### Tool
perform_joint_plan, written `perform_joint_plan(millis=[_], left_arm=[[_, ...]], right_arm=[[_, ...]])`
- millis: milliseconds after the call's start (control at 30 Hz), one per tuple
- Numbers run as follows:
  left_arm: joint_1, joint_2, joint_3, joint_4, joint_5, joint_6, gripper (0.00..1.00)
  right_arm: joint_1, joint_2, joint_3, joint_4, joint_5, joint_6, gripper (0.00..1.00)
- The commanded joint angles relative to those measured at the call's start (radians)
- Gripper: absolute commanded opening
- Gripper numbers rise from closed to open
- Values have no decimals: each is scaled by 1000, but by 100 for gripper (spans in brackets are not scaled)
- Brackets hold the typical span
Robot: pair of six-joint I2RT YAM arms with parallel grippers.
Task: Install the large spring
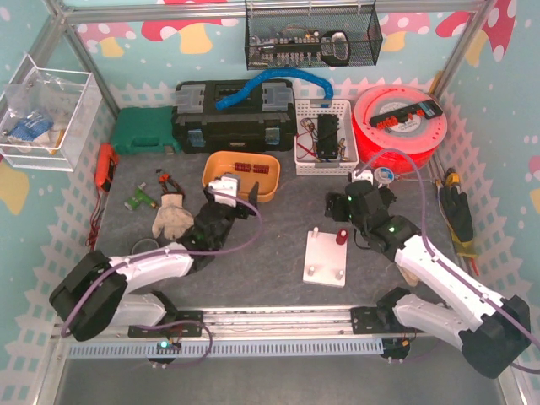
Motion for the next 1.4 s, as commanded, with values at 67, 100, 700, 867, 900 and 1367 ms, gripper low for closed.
perform_joint_plan(millis=[67,100,700,867,900,1367], left_arm=[[150,-32,104,-261,101,-306,99],[171,-20,129,-301,117,-336,99],[348,412,641,-863,214,-462,51],[377,526,747,-973,253,-435,50],[385,545,766,-992,266,-430,49],[421,670,869,-1121,303,-372,51]], right_arm=[[-1,23,34,183,8,-168,98],[-2,26,25,213,5,-175,98],[-2,-57,-158,415,-18,-201,95],[-1,-76,-184,453,-51,-206,96],[-1,-75,-185,453,-51,-206,95],[-1,-75,-189,453,-44,-211,95]])
